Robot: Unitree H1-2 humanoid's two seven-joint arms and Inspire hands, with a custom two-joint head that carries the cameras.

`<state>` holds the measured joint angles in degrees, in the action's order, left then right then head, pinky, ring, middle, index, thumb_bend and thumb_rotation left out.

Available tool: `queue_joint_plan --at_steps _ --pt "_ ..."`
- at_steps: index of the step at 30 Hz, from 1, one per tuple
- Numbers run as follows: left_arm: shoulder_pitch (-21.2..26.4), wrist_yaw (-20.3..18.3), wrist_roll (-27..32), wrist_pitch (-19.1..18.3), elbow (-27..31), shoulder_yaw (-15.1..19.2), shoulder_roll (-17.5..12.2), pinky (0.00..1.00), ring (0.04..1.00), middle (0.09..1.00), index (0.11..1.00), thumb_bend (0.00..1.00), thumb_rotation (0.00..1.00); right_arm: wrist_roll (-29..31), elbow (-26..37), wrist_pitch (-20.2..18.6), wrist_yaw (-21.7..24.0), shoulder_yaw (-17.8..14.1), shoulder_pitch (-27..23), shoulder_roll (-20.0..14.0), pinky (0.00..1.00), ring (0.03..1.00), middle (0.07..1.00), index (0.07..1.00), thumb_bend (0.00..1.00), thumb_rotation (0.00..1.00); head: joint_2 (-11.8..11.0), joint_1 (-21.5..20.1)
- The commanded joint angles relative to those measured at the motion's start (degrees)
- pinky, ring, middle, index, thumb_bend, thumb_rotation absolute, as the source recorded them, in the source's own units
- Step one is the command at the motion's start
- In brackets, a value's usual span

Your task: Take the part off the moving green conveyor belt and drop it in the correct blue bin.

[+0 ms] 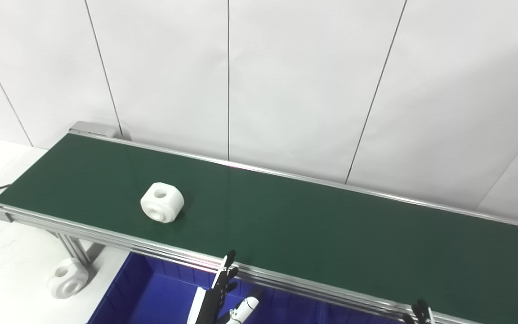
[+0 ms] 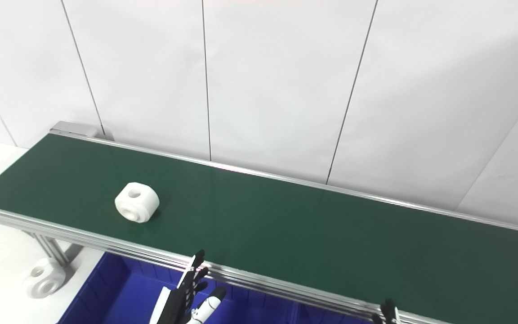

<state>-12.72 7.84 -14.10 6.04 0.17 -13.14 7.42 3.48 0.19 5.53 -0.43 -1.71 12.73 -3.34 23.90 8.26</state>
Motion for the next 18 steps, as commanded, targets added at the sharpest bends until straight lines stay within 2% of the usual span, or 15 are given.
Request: queue_joint_plan --at_steps 1,6,12,15,18 --pt "0.8 1.2 -1.0 2.7 -0.3 -3.2 5.1 0.85 0.923 0.996 0.979 0.34 0.59 0.4 1.3 2.6 0.9 -0.4 -0.8 -0.4 1.0 0.962 0.996 1.0 0.74 1.0 0.0 0.9" --pt "1.3 1.5 -2.1 2.7 0.0 -3.6 4.9 0.87 0.932 0.984 0.961 0.4 0.63 0.7 1.0 3.1 1.1 -0.5 -1.0 -0.7 1.0 0.969 1.0 1.0 0.7 1.0 -0.2 2.1" --pt "3.3 1.9 -4.7 6.5 1.2 -3.5 2.7 0.82 0.902 0.943 0.919 0.48 0.6 2.1 -0.5 3.8 1.8 -0.4 -1.8 -0.6 1.0 0.977 1.0 1.0 0.69 1.0 -0.4 1.8" --pt "6.5 0.4 -6.0 8.3 2.9 -2.8 -0.9 0.81 0.901 0.921 0.912 0.5 0.54 1.0 -1.1 4.5 1.5 -0.1 -2.3 -0.5 1.0 0.973 1.0 1.0 0.71 1.0 -0.3 1.6" --pt "11.5 -0.7 -8.0 8.2 5.6 -0.7 -5.0 0.72 0.862 0.899 0.885 0.66 0.53 0.1 -1.6 4.8 1.3 0.1 -2.7 -0.4 1.0 0.966 0.997 1.0 0.73 1.0 -0.1 1.5"
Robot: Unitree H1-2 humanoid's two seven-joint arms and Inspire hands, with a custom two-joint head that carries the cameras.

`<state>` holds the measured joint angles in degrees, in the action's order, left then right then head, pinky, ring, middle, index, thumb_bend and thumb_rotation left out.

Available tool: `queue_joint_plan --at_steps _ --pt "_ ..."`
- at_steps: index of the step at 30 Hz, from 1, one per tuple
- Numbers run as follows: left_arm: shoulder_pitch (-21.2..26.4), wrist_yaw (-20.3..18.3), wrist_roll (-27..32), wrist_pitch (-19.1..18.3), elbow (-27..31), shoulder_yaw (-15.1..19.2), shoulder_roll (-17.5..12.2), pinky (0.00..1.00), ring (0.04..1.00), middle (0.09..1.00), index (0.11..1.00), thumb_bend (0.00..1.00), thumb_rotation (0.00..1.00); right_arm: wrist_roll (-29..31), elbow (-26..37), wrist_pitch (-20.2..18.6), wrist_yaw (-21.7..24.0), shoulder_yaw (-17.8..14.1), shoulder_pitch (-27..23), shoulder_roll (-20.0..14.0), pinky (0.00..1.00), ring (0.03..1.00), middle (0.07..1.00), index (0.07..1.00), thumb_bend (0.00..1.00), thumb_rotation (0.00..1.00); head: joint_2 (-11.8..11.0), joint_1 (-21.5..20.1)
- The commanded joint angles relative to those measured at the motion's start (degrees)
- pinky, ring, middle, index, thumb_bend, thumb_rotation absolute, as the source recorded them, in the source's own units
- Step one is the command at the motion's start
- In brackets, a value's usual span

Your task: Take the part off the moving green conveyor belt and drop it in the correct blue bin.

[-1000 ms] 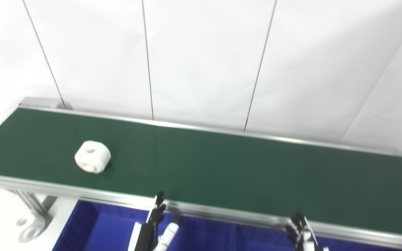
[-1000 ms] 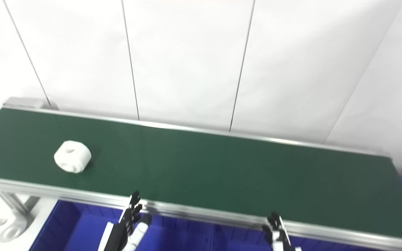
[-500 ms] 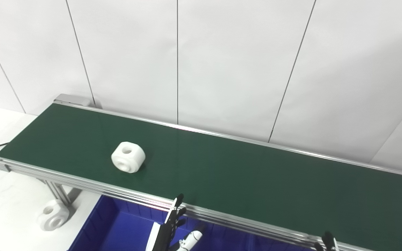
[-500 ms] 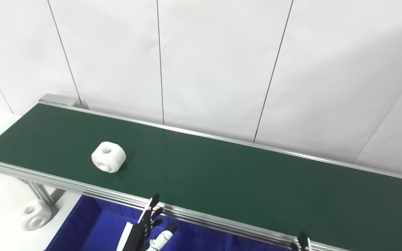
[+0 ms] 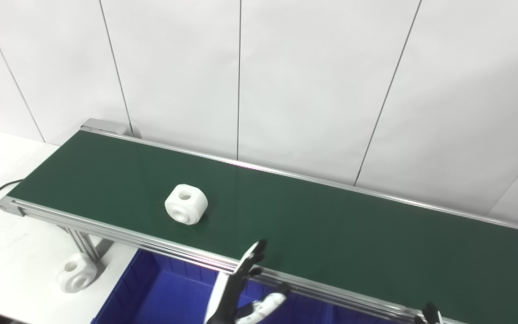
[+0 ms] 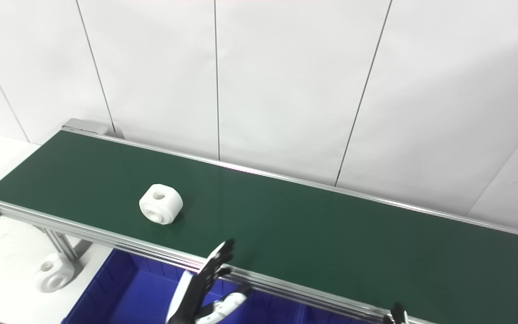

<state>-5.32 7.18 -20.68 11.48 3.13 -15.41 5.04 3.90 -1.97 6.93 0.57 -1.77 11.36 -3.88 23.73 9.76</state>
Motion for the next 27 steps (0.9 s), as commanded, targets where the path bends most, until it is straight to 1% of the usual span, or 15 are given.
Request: queue_joint_plan --at_steps 1,3,4,5,6,7,8,10,11,12,13,15,20,22,27 --pt "5.6 0.3 -2.7 3.3 2.7 2.2 -3.5 0.71 0.855 0.898 0.876 0.69 0.57 -0.3 0.4 3.5 0.4 0.2 -1.5 0.2 1.0 0.965 0.995 1.0 0.74 1.0 0.1 0.0" --pt "8.5 0.3 -4.7 3.6 2.5 3.0 -5.5 0.75 0.879 0.914 0.887 0.69 0.65 0.0 0.2 3.6 0.6 0.1 -1.7 0.4 1.0 0.966 0.994 1.0 0.74 1.0 0.2 -0.1" --pt "9.9 0.0 -5.6 3.4 2.4 3.3 -6.5 0.81 0.914 0.931 0.902 0.68 0.72 0.0 0.1 3.6 0.6 0.2 -1.7 0.4 1.0 0.966 0.993 1.0 0.75 1.0 0.2 -0.2" --pt "11.6 -0.4 -7.3 2.9 2.4 3.5 -7.8 0.85 0.934 0.941 0.91 0.69 0.75 0.0 0.2 3.4 0.7 0.2 -1.8 0.5 1.0 0.964 0.991 1.0 0.75 1.0 0.3 -0.3" --pt "13.3 -1.0 -8.6 2.4 2.4 3.5 -9.0 0.89 0.95 0.951 0.922 0.68 0.76 0.2 0.3 3.4 0.7 0.2 -1.8 0.6 1.0 0.961 0.99 1.0 0.75 1.0 0.3 -0.4" --pt "14.8 -1.6 -9.7 1.7 2.5 3.6 -10.1 0.92 0.958 0.956 0.929 0.7 0.73 0.3 0.5 3.3 0.8 0.3 -1.8 0.7 1.0 0.964 0.991 1.0 0.75 1.0 0.4 -0.6" --pt "16.3 -2.1 -11.0 1.2 2.4 3.6 -11.2 0.93 0.955 0.955 0.928 0.72 0.7 0.2 0.6 3.4 0.8 0.4 -1.7 0.7 1.0 0.964 0.991 1.0 0.75 1.0 0.4 -0.7" --pt "18.5 -3.0 -13.1 0.4 2.2 3.5 -12.9 0.91 0.934 0.942 0.918 0.77 0.62 -0.3 0.8 3.5 0.6 0.6 -1.7 0.8 1.0 0.961 0.991 1.0 0.75 1.0 0.5 -0.9" --pt "20.5 -4.3 -14.4 -0.2 1.5 3.3 -14.2 0.9 0.93 0.939 0.916 0.78 0.61 -0.8 0.9 3.4 0.4 0.7 -1.6 0.8 1.0 0.961 0.991 1.0 0.75 1.0 0.6 -1.1" --pt "21.8 -5.3 -15.2 -0.7 1.0 3.2 -15.1 0.85 0.924 0.943 0.918 0.83 0.54 -1.1 1.0 3.3 0.3 0.7 -1.5 0.8 1.0 0.957 0.987 1.0 0.76 1.0 0.6 -1.1" --pt "23.7 -6.0 -16.1 -0.6 -0.3 3.2 -16.2 0.83 0.911 0.936 0.907 0.86 0.5 -1.3 1.1 3.2 0.2 0.8 -1.4 0.9 1.0 0.955 0.985 1.0 0.76 1.0 0.7 -1.3" --pt "26.6 -6.4 -17.5 0.0 -2.8 2.9 -17.8 0.81 0.893 0.924 0.89 0.9 0.47 -1.3 1.6 2.6 0.2 0.8 -1.3 1.2 1.0 0.954 0.984 1.0 0.77 1.0 0.8 -1.5" --pt "31.7 -6.9 -21.2 0.2 -8.6 0.9 -20.4 0.85 0.89 0.918 0.884 0.93 0.43 -1.4 3.0 1.6 0.1 1.3 -0.9 1.6 1.0 0.951 0.984 1.0 0.78 1.0 1.4 -2.1" --pt "33.5 -6.9 -22.3 0.3 -11.4 -0.1 -21.1 0.84 0.89 0.922 0.895 0.94 0.44 -1.8 3.2 1.7 0.1 1.6 -0.8 1.6 1.0 0.946 0.985 1.0 0.78 1.0 1.6 -2.4" --pt "37.1 -6.0 -24.9 1.0 -18.5 -2.5 -21.8 0.83 0.875 0.912 0.878 0.95 0.43 -2.1 3.7 1.5 0.2 1.9 -0.6 1.6 1.0 0.941 0.988 1.0 0.8 1.0 1.9 -2.7"
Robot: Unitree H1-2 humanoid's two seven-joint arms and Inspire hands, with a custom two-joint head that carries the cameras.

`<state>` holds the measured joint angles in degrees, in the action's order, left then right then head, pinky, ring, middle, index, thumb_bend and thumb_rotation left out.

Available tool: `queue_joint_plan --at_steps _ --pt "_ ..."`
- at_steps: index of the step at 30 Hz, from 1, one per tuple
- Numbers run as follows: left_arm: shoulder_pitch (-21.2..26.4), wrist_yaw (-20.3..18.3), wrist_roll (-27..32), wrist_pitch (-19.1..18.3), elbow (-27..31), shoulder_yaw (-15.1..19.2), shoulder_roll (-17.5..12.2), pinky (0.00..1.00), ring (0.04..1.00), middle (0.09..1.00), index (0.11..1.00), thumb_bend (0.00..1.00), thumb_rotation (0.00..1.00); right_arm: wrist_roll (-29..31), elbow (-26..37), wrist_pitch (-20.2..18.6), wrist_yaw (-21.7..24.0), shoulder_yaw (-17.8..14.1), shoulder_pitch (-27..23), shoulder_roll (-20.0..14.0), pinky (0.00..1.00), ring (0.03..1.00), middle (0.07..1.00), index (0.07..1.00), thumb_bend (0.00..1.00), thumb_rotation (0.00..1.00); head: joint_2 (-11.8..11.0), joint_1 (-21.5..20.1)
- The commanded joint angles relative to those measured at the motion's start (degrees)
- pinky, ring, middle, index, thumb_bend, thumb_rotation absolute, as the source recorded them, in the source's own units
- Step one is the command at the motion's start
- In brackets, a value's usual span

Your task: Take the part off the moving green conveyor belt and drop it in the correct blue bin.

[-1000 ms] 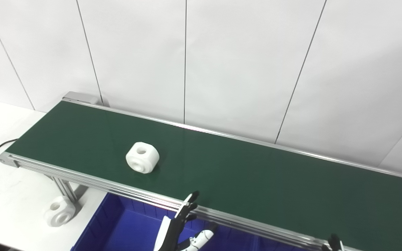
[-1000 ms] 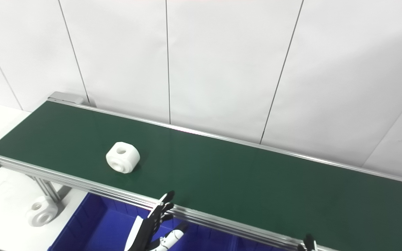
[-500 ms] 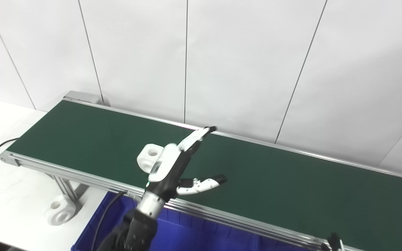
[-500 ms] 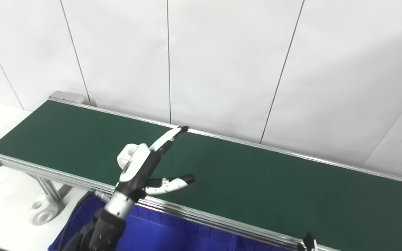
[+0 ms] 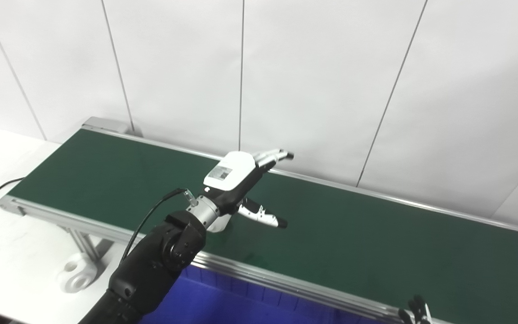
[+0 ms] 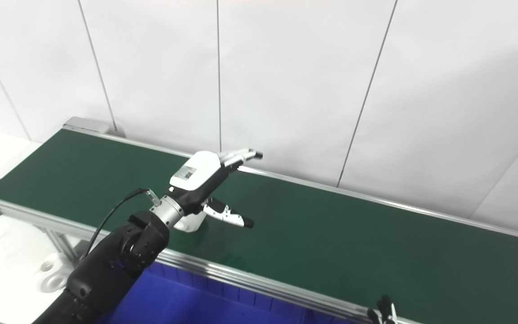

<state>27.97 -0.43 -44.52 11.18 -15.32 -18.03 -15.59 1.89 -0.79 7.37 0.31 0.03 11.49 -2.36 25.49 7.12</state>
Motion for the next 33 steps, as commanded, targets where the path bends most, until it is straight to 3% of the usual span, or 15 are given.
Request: queue_joint_plan --at_steps 1,8,17,24,31,33 --pt "4.3 1.9 -1.3 1.5 -1.0 -0.3 -1.2 0.83 0.872 0.911 0.878 0.95 0.43 -0.2 2.8 1.0 0.4 0.2 -0.6 0.1 1.0 0.94 0.988 1.0 0.8 1.0 0.2 -0.2" --pt "7.1 1.5 -3.6 1.1 -8.5 -3.8 -1.4 0.83 0.873 0.908 0.875 0.94 0.46 -0.6 3.6 0.7 0.7 0.7 -0.3 0.0 0.99 0.934 0.987 1.0 0.81 1.0 1.1 -1.0" --pt "8.7 -1.2 -5.7 -0.4 -13.3 -8.1 -2.5 0.87 0.896 0.908 0.889 0.93 0.49 -0.5 4.1 0.6 0.5 0.8 0.0 -0.1 0.92 0.904 0.965 0.991 0.85 1.0 1.7 -1.6" --pt "10.7 -2.5 -6.8 -0.7 -15.5 -10.4 -3.9 0.87 0.9 0.911 0.893 0.95 0.5 0.0 4.0 1.0 1.4 0.3 0.2 0.0 0.91 0.899 0.959 0.98 0.87 1.0 2.1 -1.7" --pt "10.9 -3.7 -5.8 -0.7 -14.3 -10.1 -4.5 0.86 0.896 0.911 0.893 0.95 0.46 0.6 3.9 1.1 1.5 0.3 0.2 -0.7 0.88 0.882 0.947 0.968 0.88 1.0 2.5 -1.9" --pt "10.8 -4.2 -5.5 -0.8 -13.7 -10.0 -4.5 0.86 0.897 0.912 0.894 0.95 0.46 0.4 4.1 1.0 1.4 0.4 0.3 -0.9 0.87 0.878 0.944 0.966 0.89 1.0 3.6 -2.1"
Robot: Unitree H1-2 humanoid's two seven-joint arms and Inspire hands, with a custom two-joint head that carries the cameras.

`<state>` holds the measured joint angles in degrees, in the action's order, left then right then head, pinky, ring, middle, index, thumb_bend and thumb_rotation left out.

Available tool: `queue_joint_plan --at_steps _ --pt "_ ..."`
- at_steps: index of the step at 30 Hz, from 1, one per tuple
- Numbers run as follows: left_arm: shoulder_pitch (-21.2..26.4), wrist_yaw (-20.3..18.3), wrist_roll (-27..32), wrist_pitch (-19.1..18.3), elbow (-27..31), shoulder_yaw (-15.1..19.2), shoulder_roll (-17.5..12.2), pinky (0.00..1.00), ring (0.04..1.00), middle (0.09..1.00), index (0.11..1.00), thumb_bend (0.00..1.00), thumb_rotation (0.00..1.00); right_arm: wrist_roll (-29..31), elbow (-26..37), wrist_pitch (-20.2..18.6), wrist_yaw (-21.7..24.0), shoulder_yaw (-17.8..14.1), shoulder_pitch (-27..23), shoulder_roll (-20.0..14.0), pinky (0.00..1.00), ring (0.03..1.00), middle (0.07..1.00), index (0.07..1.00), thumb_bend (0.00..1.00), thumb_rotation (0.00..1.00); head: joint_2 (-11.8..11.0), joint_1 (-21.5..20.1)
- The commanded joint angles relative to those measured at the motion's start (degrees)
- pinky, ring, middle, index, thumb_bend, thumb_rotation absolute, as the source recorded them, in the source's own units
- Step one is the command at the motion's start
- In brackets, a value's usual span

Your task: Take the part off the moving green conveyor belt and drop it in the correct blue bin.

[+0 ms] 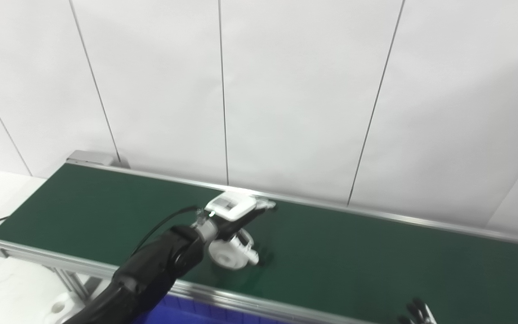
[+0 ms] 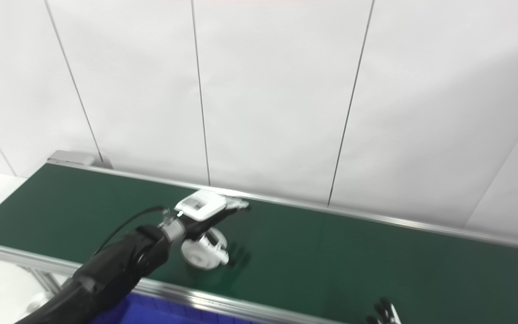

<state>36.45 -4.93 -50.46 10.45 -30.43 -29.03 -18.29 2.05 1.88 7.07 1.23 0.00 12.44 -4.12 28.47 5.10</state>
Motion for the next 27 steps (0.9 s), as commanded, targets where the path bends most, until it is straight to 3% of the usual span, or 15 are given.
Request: queue_joint_plan --at_steps 1,9,14,27 --pt "2.3 -0.1 0.6 -0.2 1.9 1.1 -1.9 0.86 0.898 0.913 0.895 0.95 0.47 0.3 1.6 1.2 0.6 0.4 -0.6 0.7 0.87 0.877 0.943 0.965 0.89 1.0 0.9 -0.3" --pt "2.2 -2.8 1.6 -0.3 4.6 1.5 -2.4 0.86 0.908 0.929 0.916 0.93 0.51 -0.2 3.1 0.0 0.5 0.8 -0.7 0.9 0.82 0.853 0.927 0.95 0.9 0.97 4.3 -4.3" --pt "2.3 -3.5 2.8 0.6 5.0 1.6 -2.5 0.85 0.897 0.913 0.896 0.94 0.48 -1.3 5.5 -2.5 0.5 1.5 -1.2 1.8 0.8 0.84 0.917 0.947 0.88 0.97 6.7 -7.3" --pt "2.7 -6.7 4.4 0.6 5.0 0.3 0.7 0.83 0.886 0.902 0.884 0.95 0.46 -4.0 11.2 -9.2 -0.8 3.5 -2.0 4.6 0.83 0.872 0.935 0.952 0.83 0.97 9.1 -11.0"
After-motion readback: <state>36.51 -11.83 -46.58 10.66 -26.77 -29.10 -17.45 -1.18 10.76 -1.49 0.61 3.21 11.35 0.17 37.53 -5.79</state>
